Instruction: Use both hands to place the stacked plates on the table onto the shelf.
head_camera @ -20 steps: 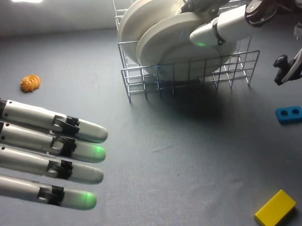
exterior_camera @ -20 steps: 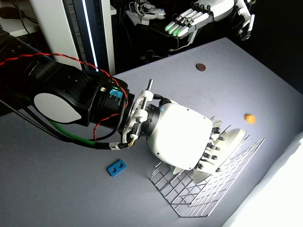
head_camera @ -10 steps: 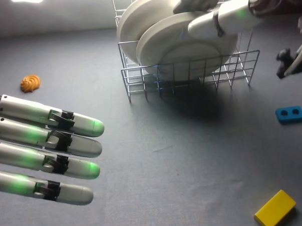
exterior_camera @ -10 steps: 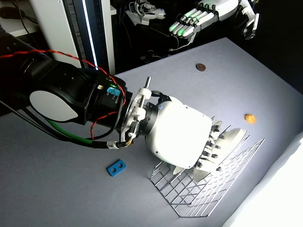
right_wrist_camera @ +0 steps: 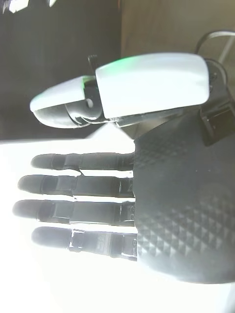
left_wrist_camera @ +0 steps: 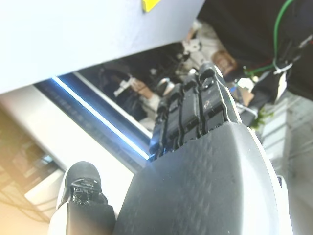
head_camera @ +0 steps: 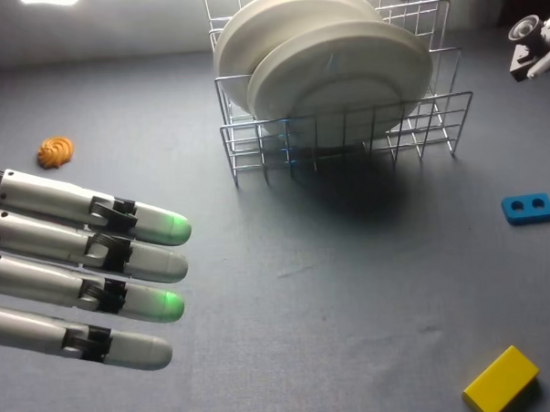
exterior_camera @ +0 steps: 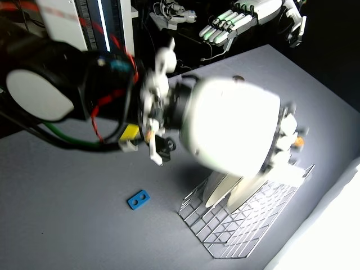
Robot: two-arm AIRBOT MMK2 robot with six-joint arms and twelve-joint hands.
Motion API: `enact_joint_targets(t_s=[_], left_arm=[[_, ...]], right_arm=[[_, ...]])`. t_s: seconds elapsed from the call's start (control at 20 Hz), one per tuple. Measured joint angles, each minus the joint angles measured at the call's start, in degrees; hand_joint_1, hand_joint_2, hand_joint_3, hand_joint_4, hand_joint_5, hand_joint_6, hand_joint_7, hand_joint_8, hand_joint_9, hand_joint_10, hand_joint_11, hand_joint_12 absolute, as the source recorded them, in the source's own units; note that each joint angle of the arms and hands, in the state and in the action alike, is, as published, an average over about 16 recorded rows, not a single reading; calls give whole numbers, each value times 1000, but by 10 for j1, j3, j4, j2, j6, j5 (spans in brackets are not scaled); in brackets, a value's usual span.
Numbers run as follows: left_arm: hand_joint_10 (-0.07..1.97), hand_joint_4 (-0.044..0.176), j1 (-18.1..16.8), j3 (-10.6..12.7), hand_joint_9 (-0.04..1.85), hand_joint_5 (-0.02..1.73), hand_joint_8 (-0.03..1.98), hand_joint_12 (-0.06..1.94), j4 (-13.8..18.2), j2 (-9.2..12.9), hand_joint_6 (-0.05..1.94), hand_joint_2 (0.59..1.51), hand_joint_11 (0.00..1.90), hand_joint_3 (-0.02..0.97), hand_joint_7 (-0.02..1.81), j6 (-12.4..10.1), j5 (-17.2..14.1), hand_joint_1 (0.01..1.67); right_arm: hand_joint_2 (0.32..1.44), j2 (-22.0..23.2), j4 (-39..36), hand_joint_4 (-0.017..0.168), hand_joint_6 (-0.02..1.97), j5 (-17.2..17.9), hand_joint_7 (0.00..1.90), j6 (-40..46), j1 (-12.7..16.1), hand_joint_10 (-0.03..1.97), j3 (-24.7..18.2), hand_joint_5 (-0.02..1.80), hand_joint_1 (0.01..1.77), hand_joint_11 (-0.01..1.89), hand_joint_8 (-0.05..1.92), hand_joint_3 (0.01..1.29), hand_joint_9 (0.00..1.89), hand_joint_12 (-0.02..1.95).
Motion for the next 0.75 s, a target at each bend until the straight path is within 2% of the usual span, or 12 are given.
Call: enact_joint_targets(t_s=[0.1, 0.25, 0.35, 0.45, 0.6, 0.75], left_arm=[[230, 3, -1, -1, 212, 229, 216, 477, 0, 0, 170, 1129, 109, 10, 281, 0, 0, 22], [580, 4, -2, -1, 449, 475, 567, 825, -1, 0, 511, 1126, 328, 10, 532, 0, 1, 22], [821, 15, -3, -2, 665, 680, 809, 1061, -2, 0, 748, 1147, 545, 15, 743, 0, 1, 58], [1034, 31, -3, -2, 863, 863, 1025, 1278, -3, 0, 958, 1171, 743, 16, 935, 0, 1, 118], [1280, 37, -4, -3, 1058, 1057, 1272, 1571, -4, 0, 1184, 1185, 917, 18, 1140, -1, 1, 141], [1668, 48, -4, -3, 1307, 1297, 1658, 1854, -4, 0, 1547, 1195, 1196, 20, 1386, -1, 2, 179]], right_arm=[[1135, 13, -34, -2, 168, 20, 857, -13, -3, 337, -24, 774, 709, 285, 172, 10, 766, 1421], [1113, 33, -92, -1, 504, 52, 937, -31, -18, 661, -63, 846, 570, 474, 508, 11, 866, 1531], [1120, 46, -127, 1, 735, 73, 1022, -43, -33, 882, -89, 940, 495, 656, 744, 11, 966, 1602], [1136, 58, -154, 12, 944, 89, 1103, -54, -48, 1082, -111, 1031, 445, 823, 951, 11, 1059, 1668], [1131, 67, -174, 15, 1161, 103, 1172, -61, -63, 1313, -129, 1102, 345, 962, 1174, 11, 1133, 1762], [1128, 78, -193, 20, 1512, 113, 1258, -64, -79, 1665, -146, 1190, 265, 1178, 1529, 11, 1241, 1877]])
